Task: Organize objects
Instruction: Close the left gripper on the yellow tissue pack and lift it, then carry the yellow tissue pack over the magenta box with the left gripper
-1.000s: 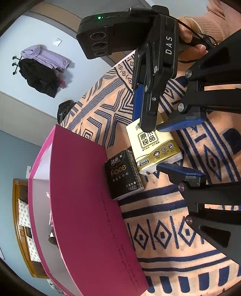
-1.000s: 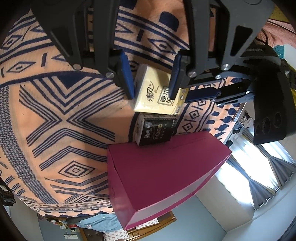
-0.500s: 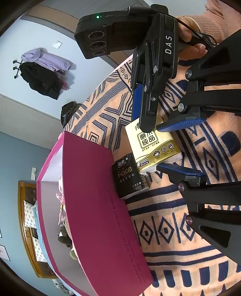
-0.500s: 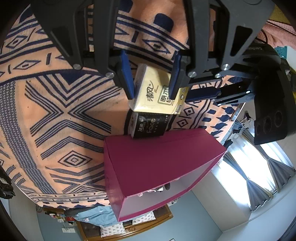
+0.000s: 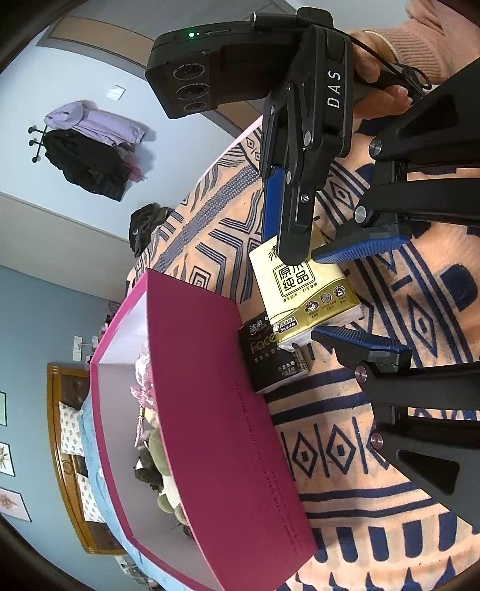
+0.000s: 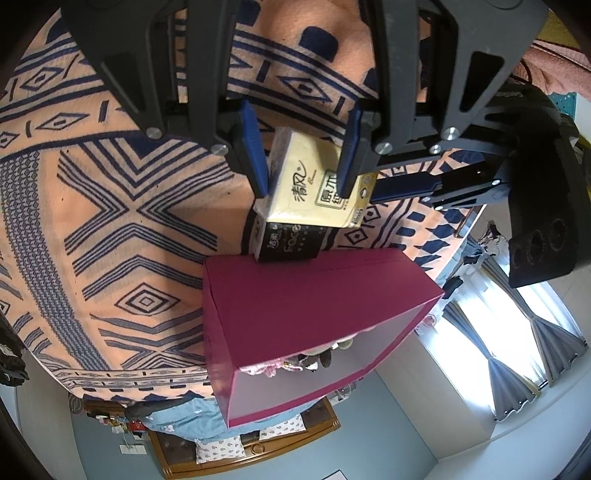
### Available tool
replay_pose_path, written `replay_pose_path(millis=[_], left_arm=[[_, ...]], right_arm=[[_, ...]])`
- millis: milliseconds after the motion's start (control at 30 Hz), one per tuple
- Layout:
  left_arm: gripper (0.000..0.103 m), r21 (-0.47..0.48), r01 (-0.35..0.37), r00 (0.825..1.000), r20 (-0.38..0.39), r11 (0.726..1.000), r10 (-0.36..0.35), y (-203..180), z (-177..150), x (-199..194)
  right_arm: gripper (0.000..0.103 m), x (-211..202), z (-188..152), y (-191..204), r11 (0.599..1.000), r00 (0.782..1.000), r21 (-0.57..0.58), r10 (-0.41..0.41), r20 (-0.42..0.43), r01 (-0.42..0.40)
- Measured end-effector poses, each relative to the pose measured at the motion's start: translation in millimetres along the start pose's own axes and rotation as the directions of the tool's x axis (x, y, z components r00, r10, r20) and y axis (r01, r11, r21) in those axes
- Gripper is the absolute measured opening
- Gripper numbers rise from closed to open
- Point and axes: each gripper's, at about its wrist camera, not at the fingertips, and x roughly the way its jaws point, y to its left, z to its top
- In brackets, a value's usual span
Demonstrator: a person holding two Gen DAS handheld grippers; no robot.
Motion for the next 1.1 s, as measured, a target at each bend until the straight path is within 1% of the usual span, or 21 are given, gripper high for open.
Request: replay_pose_path(millis=[1100], left_arm=[[0.036, 0.01, -0.014, 0.998, 0.06, 1.0, 0.013, -1, 13, -19]], right_arm=[[0.041, -10, 15, 15, 0.999, 0.999, -0.048, 0.005, 0.048, -0.003]])
